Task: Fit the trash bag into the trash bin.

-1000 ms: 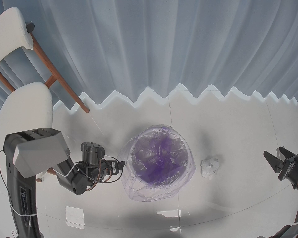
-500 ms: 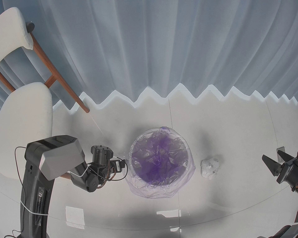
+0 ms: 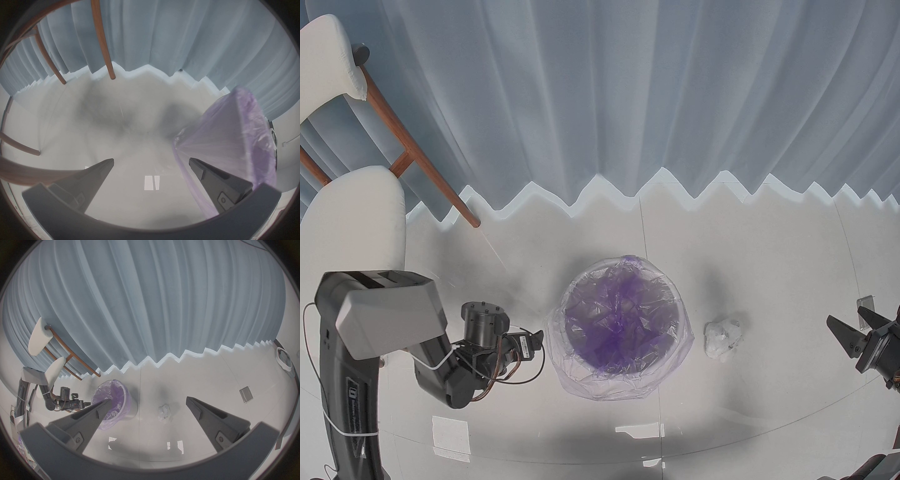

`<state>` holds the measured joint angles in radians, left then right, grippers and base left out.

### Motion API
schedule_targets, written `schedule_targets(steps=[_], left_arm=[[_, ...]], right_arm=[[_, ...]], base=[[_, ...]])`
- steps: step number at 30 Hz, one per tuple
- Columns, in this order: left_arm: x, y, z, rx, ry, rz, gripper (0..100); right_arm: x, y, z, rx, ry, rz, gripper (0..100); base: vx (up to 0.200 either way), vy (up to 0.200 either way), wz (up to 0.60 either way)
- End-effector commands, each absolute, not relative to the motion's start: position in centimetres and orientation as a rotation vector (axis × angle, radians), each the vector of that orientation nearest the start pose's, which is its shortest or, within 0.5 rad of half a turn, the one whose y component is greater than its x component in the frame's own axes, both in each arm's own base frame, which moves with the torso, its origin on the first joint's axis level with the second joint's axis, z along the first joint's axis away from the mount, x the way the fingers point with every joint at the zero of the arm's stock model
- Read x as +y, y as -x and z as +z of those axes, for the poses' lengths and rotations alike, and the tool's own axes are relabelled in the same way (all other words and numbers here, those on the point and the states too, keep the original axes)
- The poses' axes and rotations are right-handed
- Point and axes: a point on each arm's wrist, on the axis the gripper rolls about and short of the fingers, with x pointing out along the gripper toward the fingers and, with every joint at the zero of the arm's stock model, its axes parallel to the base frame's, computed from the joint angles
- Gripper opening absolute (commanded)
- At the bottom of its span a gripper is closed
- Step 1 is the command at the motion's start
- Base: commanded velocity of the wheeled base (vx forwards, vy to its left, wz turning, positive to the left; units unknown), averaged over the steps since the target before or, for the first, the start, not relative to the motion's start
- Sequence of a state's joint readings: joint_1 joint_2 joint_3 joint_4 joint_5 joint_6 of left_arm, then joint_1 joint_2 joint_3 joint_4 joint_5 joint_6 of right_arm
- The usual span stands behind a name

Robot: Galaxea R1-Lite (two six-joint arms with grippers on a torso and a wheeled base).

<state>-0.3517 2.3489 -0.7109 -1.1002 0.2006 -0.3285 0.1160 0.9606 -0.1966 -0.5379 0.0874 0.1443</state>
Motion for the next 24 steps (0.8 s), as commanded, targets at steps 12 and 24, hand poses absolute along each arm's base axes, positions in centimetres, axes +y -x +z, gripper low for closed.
schedule_targets(steps=[12,24], left_arm=[[-10.2,-20.9,10.6,0.206,0.299,-0.267,100],[-9.3,-14.2,14.1,0.080,0.429,-0.413,100]], right_arm=[[6.6,-21.7,12.6,0.655,-0.469,0.199,100],[15.3,-21.1,4.8,0.968,-0.311,0.381,100]], base=[[0.000,0.000,0.00],[0.000,0.000,0.00]])
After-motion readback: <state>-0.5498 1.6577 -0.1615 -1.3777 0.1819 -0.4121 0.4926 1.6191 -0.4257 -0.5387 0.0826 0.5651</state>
